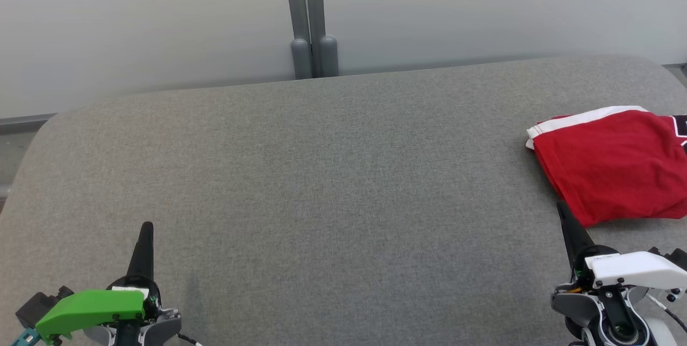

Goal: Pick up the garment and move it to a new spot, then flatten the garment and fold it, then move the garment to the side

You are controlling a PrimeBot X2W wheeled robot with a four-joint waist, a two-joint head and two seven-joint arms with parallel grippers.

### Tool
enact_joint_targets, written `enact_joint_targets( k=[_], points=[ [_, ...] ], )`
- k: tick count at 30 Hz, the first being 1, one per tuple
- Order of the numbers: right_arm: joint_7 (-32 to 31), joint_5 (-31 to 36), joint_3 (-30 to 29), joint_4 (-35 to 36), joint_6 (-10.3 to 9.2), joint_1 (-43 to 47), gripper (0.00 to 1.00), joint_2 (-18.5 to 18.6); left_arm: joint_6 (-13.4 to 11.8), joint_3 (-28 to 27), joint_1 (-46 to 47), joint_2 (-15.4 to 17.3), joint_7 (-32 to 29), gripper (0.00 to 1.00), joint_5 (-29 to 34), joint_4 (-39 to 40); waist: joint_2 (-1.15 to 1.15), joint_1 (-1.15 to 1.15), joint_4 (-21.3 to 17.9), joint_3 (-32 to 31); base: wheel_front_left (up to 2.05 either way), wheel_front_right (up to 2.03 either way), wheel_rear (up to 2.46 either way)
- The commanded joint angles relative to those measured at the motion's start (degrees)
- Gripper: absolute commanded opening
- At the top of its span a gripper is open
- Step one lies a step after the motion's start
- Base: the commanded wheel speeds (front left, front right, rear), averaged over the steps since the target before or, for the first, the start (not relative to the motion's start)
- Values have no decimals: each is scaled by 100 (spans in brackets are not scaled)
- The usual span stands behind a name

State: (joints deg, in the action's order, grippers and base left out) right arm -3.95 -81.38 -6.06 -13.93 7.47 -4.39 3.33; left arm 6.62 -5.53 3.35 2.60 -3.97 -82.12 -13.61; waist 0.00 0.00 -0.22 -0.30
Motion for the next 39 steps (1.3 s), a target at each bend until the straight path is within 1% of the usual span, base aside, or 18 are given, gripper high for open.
enact_joint_targets(
  k=[1, 25, 39],
  points=[
    [-36, -150, -21, 7, 4, -98, 0, 4, 49, -34, 154, 41, -29, 0, -128, 2, 0, 0, 1, 3, 0, 0, 0],
    [-281, -1135, -58, -17, 4, -212, 0, -50, 107, -114, 347, 48, -275, 0, -1062, -53, 0, 0, 22, 48, 0, 0, 0],
    [-280, -1119, -56, -16, 4, -205, 0, -47, 108, -111, 328, 47, -277, 0, -1033, -52, 0, 0, 22, 48, 0, 0, 0]
  ],
)
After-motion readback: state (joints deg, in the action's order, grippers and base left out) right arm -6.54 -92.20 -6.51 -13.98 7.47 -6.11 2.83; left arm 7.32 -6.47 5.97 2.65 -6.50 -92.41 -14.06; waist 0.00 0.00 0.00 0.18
